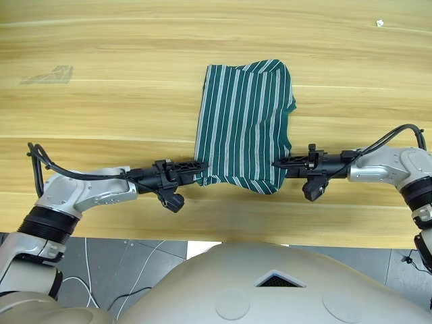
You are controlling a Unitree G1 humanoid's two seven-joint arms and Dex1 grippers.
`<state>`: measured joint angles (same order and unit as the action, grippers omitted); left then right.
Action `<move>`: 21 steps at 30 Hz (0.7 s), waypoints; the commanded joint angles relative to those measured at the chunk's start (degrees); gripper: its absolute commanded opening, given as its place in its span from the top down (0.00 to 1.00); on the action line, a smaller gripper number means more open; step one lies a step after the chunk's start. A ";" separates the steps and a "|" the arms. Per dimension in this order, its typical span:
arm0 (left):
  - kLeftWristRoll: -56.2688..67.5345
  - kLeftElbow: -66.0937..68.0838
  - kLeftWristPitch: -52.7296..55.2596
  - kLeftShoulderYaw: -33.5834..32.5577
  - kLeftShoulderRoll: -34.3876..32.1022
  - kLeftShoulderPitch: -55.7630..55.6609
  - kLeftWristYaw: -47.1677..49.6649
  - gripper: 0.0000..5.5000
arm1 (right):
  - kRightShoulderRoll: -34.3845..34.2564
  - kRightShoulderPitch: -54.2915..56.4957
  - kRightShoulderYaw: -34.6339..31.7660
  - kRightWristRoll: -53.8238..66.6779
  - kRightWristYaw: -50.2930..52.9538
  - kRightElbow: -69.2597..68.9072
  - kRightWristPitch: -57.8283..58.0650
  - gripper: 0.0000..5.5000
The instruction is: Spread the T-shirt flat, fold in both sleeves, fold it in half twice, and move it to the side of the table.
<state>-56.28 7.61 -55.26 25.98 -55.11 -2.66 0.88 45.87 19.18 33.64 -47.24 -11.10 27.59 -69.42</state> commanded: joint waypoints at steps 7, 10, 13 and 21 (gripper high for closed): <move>-3.30 2.19 1.24 3.44 0.40 1.66 -1.74 0.89 | 0.21 -1.30 1.23 1.02 -3.76 1.46 0.64 1.00; 3.71 1.59 1.20 2.61 0.41 3.29 -4.27 0.96 | 0.10 -2.38 1.49 5.28 -5.90 1.49 1.02 1.00; 17.10 -1.57 4.15 1.93 -1.25 6.87 -11.51 0.97 | 1.02 -4.68 3.32 19.38 -13.19 -0.39 4.37 1.00; 69.08 -23.78 28.59 -7.47 -17.78 21.36 -34.70 0.98 | 13.75 -14.08 2.75 69.78 -43.42 -27.15 38.64 1.00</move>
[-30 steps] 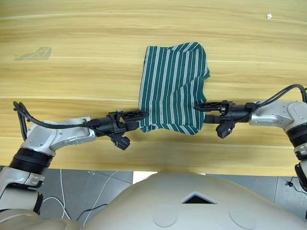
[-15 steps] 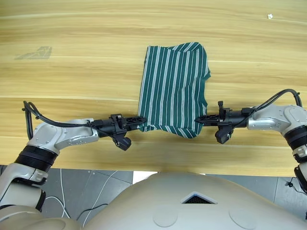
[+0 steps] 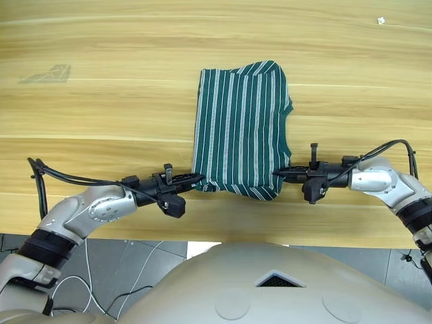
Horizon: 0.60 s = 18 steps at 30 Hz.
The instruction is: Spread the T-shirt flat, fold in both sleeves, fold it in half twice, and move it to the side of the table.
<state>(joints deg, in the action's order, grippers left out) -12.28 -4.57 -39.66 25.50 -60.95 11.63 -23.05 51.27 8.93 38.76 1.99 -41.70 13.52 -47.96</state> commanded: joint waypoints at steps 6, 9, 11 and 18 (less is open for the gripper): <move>35.34 -19.19 21.56 -15.57 -15.56 13.95 -18.23 0.98 | 13.32 -8.73 -9.96 30.88 -20.58 -22.91 31.00 1.00; 36.10 -20.89 23.64 -20.18 -15.32 18.54 -21.23 0.98 | 14.06 -11.41 -13.63 31.70 -23.05 -25.36 34.86 1.00; 37.01 -22.64 25.53 -22.07 -14.61 19.94 -23.47 0.98 | 13.71 -12.52 -15.91 32.54 -24.35 -27.50 37.31 1.00; 37.76 -22.35 33.76 -19.80 -8.82 8.14 -30.29 0.98 | 6.20 -4.49 -18.95 28.87 -28.11 -23.74 43.39 1.00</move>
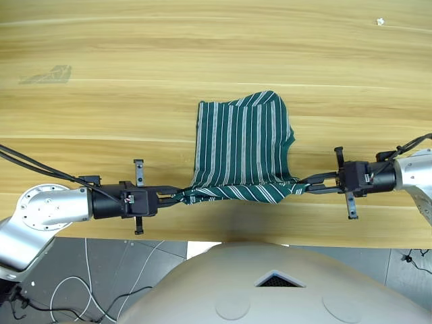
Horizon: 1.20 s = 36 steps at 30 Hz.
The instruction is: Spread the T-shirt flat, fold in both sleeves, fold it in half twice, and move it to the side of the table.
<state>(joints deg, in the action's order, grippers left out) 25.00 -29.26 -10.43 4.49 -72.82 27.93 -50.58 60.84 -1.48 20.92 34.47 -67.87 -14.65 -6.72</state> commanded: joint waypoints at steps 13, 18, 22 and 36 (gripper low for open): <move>-9.67 29.95 10.87 9.41 25.04 -42.36 -8.23 0.98 | -22.65 31.09 -1.70 -20.19 -5.72 41.03 -3.44 1.00; -16.44 44.87 6.41 11.47 32.12 -47.33 -7.39 0.98 | -28.80 36.78 -3.19 -25.47 -3.31 56.05 -9.30 1.00; -18.94 51.29 3.24 10.86 35.42 -49.13 -6.17 0.98 | -31.69 38.87 -5.06 -26.97 -1.61 62.15 -12.68 1.00; -23.11 63.39 -3.26 6.61 41.92 -53.70 2.16 0.67 | -35.73 43.56 -9.86 -31.86 4.69 73.85 -17.17 0.73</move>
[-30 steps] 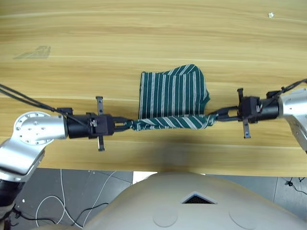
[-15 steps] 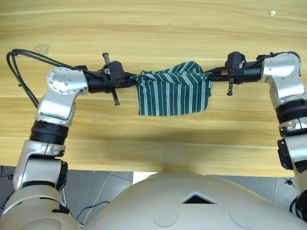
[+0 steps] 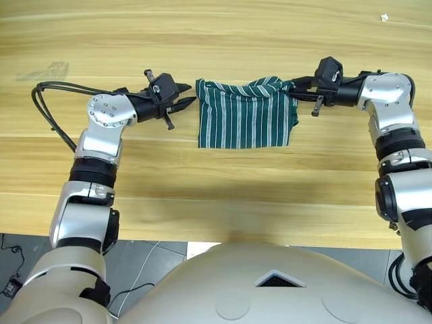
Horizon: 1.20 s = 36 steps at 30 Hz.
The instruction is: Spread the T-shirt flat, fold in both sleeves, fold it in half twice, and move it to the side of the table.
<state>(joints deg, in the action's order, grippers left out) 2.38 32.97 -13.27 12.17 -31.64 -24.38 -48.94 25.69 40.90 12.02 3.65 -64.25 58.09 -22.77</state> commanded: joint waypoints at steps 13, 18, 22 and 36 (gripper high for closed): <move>-0.95 3.99 -4.68 -8.95 6.00 -0.11 16.16 0.29 | -3.69 1.47 -4.09 -3.38 12.07 1.82 -9.82 0.31; -4.68 -1.68 -6.61 -15.10 8.78 1.64 36.51 0.15 | -5.34 -1.73 2.76 -15.02 19.85 -6.34 -26.69 0.25; -4.59 -15.00 -5.46 -16.90 12.35 8.27 42.81 0.15 | -6.09 -0.04 9.95 -31.60 33.48 -7.27 -33.10 0.25; -2.67 -27.58 -1.48 -15.44 19.68 17.04 43.34 0.15 | -12.65 12.99 25.25 -54.88 70.95 15.51 -19.68 0.25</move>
<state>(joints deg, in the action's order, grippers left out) 0.06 4.23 -15.03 -3.63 -12.53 -7.59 -5.53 13.44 52.61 36.34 -50.78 6.21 71.63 -44.53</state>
